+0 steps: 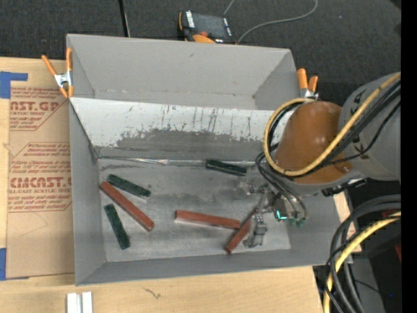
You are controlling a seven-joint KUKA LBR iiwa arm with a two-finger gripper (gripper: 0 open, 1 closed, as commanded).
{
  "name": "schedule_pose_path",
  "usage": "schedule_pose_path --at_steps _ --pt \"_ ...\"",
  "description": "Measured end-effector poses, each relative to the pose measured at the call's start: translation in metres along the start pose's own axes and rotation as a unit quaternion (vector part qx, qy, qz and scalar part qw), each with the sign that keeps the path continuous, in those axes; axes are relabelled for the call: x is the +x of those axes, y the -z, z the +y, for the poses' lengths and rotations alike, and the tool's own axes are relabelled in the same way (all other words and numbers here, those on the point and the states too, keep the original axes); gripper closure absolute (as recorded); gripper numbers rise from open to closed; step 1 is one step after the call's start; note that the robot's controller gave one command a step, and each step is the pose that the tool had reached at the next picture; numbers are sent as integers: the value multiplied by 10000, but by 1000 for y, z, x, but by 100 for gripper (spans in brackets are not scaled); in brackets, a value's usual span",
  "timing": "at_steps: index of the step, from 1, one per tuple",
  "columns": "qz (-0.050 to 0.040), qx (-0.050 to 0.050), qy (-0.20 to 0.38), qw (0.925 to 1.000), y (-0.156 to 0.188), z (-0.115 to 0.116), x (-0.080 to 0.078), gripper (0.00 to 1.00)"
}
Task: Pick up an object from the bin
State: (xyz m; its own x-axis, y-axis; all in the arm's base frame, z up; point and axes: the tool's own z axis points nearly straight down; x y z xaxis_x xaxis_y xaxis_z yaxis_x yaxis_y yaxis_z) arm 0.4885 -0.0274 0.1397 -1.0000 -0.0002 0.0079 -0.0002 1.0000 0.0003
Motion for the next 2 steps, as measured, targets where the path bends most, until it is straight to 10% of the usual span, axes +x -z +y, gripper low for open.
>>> schedule_pose_path --at_steps 1,2 --pt "-1 -1 109 9999 -74 -1 -2 0" --pt "-27 -3 121 9999 -67 0 -5 100"
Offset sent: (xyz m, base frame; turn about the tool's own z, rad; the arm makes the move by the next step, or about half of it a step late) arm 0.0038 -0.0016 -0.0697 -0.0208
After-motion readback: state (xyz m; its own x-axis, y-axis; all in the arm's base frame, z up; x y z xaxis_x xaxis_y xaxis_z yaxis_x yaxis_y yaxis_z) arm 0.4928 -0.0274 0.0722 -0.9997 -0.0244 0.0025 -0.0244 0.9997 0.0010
